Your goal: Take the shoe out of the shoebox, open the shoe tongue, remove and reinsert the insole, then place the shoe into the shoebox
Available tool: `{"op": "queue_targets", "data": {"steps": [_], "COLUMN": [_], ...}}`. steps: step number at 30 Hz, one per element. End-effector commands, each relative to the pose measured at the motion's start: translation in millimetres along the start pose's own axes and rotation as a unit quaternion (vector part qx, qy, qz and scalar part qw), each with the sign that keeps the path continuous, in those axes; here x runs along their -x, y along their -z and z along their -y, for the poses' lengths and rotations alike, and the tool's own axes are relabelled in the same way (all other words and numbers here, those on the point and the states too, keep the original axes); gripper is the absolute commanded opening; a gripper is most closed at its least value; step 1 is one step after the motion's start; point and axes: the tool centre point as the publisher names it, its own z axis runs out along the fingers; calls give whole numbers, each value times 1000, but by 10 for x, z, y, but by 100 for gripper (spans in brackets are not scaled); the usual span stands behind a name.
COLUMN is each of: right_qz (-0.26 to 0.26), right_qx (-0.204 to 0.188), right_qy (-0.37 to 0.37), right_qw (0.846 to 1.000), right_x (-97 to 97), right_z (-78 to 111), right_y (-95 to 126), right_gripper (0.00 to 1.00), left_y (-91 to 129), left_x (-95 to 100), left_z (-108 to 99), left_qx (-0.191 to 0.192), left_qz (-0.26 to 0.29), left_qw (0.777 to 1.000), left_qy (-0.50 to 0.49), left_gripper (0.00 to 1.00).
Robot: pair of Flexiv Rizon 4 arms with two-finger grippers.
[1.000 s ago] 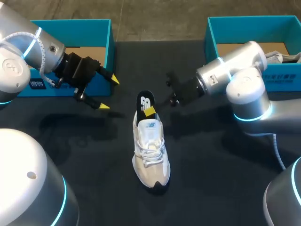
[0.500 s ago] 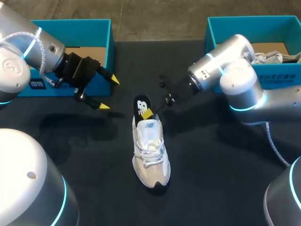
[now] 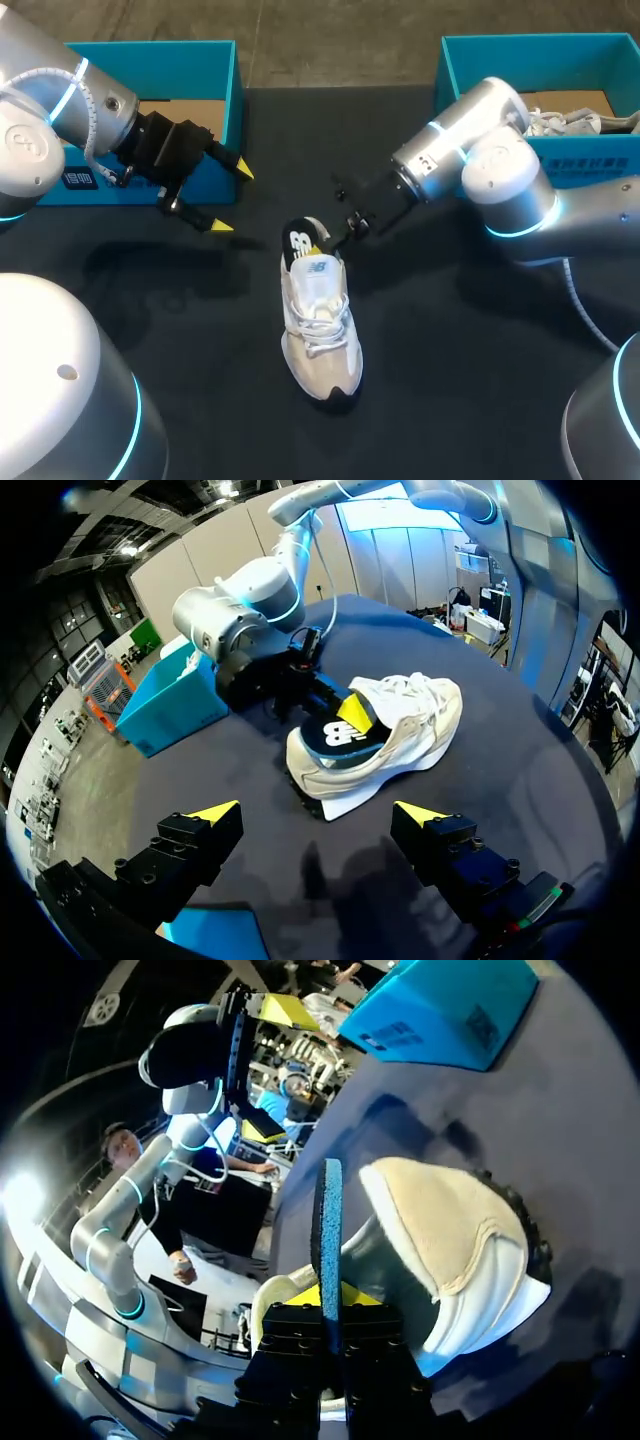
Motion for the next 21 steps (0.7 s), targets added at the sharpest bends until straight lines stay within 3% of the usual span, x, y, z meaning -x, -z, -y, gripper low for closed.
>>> {"op": "queue_targets", "data": {"steps": [1,5,7,10,17,21], "right_qz": [2,14,27,36,43,35], "right_qx": [-6,2,11,13,7,0], "right_qy": [-7,-5,7,19,37,39], "right_qw": [1000,1000,1000,999,998,999], "right_x": [27,-14,-67,-107,-82,17], "right_z": [17,30,-16,-85,-246,-317], "right_y": [-66,-20,36,84,131,115], "right_gripper": [0,0,16,28,30,20], "left_y": [1,1,1,1,1,1], "left_x": [0,0,0,0,0,0], "left_z": [2,2,2,2,2,2], "left_qx": [1,1,1,1,1,1], "left_qz": [-1,-1,-1,-1,-1,-1], "left_qw": [1000,1000,1000,1000,1000,1000], "left_qy": [0,0,0,0,0,0], "left_gripper": [100,100,100,100,100,100]}}
